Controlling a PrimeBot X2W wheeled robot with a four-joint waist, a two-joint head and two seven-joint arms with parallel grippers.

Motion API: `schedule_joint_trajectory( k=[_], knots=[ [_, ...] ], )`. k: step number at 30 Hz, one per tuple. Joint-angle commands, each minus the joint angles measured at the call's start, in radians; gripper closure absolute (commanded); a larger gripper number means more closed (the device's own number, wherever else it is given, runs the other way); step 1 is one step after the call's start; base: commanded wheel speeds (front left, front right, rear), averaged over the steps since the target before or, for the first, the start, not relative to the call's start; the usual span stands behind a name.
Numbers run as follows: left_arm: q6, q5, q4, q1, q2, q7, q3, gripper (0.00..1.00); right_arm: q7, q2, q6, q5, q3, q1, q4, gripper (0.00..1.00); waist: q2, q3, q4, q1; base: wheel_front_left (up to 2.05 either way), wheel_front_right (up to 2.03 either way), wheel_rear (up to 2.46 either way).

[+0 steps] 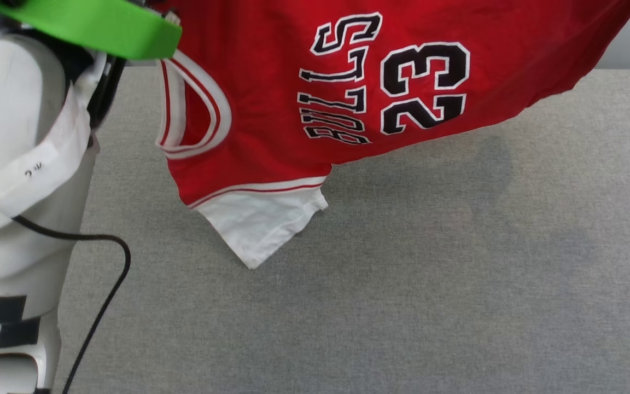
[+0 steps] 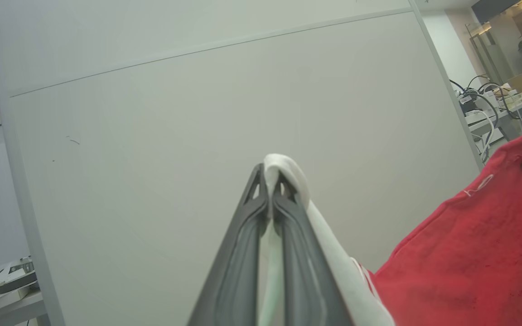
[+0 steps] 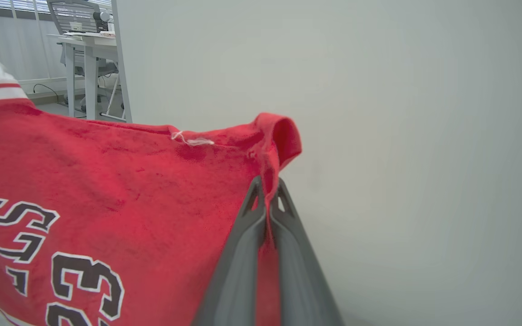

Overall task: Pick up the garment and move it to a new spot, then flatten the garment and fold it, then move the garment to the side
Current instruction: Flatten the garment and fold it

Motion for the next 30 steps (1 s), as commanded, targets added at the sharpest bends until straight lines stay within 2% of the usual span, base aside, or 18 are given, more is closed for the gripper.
schedule_joint_trajectory(
  k=[1,8,14,23,30],
  knots=[
    [-0.003,-0.012,0.019,-0.044,0.004,0.0,-0.013,1.0,0.008,0.011,-0.001,-0.017,-0.012,-0.022,-0.006,1.0,0.0,0.018,-0.002,0.0001,0.0,0.0,0.0],
    [-0.003,-0.041,0.132,-0.241,0.006,-0.017,-0.065,1.0,0.049,0.055,-0.001,-0.072,-0.066,-0.107,0.008,1.0,0.0,0.107,-0.01,0.0001,0.0,0.0,0.0],
    [-0.003,-0.042,0.228,-0.426,0.018,-0.025,-0.107,1.0,0.058,0.103,-0.001,-0.129,-0.085,-0.26,0.103,1.0,0.0,0.22,-0.03,0.0001,0.0,0.0,0.0],
    [-0.002,-0.01,0.311,-0.724,0.022,-0.035,-0.145,1.0,0.012,0.136,-0.001,-0.214,-0.023,-0.58,0.285,1.0,0.0,0.369,-0.059,0.0001,0.0,0.0,0.0],
    [0.014,-0.016,0.327,-0.818,0.009,-0.039,-0.125,1.0,-0.062,0.163,-0.001,-0.239,0.018,-0.756,0.433,1.0,0.0,0.419,-0.062,0.0001,0.0,0.0,0.0]
  ],
)
